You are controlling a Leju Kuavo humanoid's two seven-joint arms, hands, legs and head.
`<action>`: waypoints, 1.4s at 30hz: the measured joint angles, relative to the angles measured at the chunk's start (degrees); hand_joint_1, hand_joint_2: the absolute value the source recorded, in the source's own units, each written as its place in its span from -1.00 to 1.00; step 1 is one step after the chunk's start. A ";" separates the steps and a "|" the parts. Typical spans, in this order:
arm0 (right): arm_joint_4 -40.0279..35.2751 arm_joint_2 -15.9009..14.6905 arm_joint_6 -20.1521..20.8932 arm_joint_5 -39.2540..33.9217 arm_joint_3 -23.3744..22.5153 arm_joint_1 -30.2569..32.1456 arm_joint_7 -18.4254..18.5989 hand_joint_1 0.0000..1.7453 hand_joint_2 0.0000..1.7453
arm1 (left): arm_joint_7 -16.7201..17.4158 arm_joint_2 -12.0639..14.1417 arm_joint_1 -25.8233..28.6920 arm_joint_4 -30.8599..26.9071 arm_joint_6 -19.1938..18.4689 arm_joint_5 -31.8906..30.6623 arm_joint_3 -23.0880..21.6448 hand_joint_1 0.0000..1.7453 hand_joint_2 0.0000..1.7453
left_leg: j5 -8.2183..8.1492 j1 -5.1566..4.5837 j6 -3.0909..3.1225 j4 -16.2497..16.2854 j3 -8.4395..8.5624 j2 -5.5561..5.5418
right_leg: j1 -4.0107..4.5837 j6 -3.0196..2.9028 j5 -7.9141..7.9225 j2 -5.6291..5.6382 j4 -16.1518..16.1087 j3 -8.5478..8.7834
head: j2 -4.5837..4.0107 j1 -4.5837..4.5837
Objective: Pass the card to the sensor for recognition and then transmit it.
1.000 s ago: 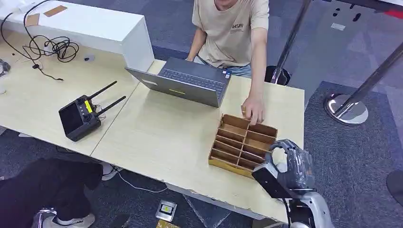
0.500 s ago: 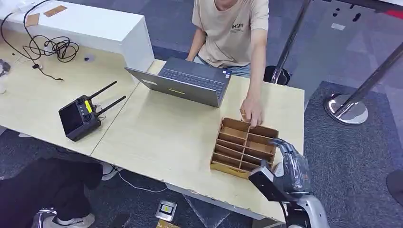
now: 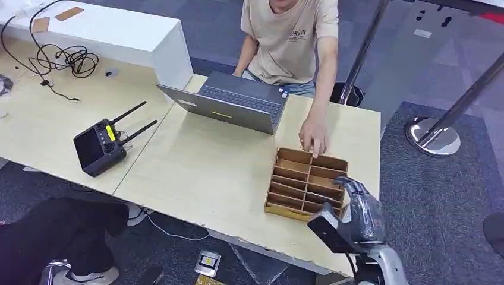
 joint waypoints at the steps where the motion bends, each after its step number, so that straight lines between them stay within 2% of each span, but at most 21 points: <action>1: 0.31 0.02 -0.28 0.83 0.09 -0.08 0.04 -0.30 1.00 | 0.02 -0.02 -0.01 0.00 0.00 -0.04 0.00 -1.00 -1.00 | 0.00 0.00 0.00 0.00 0.00 0.00 | 0.00 0.00 0.00 0.00 0.00 0.00 | 0.00 0.00; 11: 4.42 0.31 -1.95 5.20 1.42 -1.49 1.75 -0.28 1.00 | 0.61 -0.31 -0.33 0.00 -0.02 -0.09 -0.02 -1.00 -1.00 | 0.00 0.00 0.00 0.00 0.00 0.00 | 0.00 0.00 0.00 0.00 0.00 0.00 | 0.00 0.00; 23: 8.94 0.79 -2.62 5.68 2.69 -2.24 2.08 -0.26 1.00 | 0.76 -0.46 -0.42 0.00 -0.11 -0.26 -0.02 -1.00 -1.00 | 0.00 0.00 0.00 0.00 0.00 0.00 | 0.00 0.00 0.00 0.00 0.00 0.00 | 0.00 0.00; 25: 9.55 0.83 -2.95 5.66 2.86 -2.25 2.10 -0.18 1.00 | 0.79 -0.48 -0.42 0.00 -0.11 -0.31 -0.02 -1.00 -1.00 | 0.00 0.00 0.00 0.00 0.00 0.00 | 0.00 0.00 0.00 0.00 0.00 0.00 | 0.00 0.00; 26: 9.88 0.87 -3.08 5.66 2.93 -2.25 2.14 0.30 1.00 | 0.76 -0.50 -0.41 0.00 -0.09 -0.31 -0.02 -1.00 -1.00 | 0.00 0.00 0.00 0.00 0.00 0.00 | 0.00 0.00 0.00 0.00 0.00 0.00 | 0.00 0.00; 28: 10.36 1.00 -3.15 5.64 3.01 -2.25 2.16 1.00 1.00 | 0.77 -0.52 -0.42 0.00 -0.09 -0.33 -0.02 -1.00 -1.00 | 0.00 0.00 0.00 0.00 0.01 0.00 | 0.00 0.00 0.00 0.00 0.00 0.00 | 0.00 0.00; 42: 12.59 1.60 -4.28 4.91 3.04 -2.84 1.75 1.00 1.00 | 0.94 -0.76 -0.40 0.00 -0.07 -0.48 -0.02 -1.00 -1.00 | 0.00 0.00 0.00 0.00 0.07 0.01 | 0.00 0.00 0.00 0.00 0.00 0.05 | 0.00 -0.02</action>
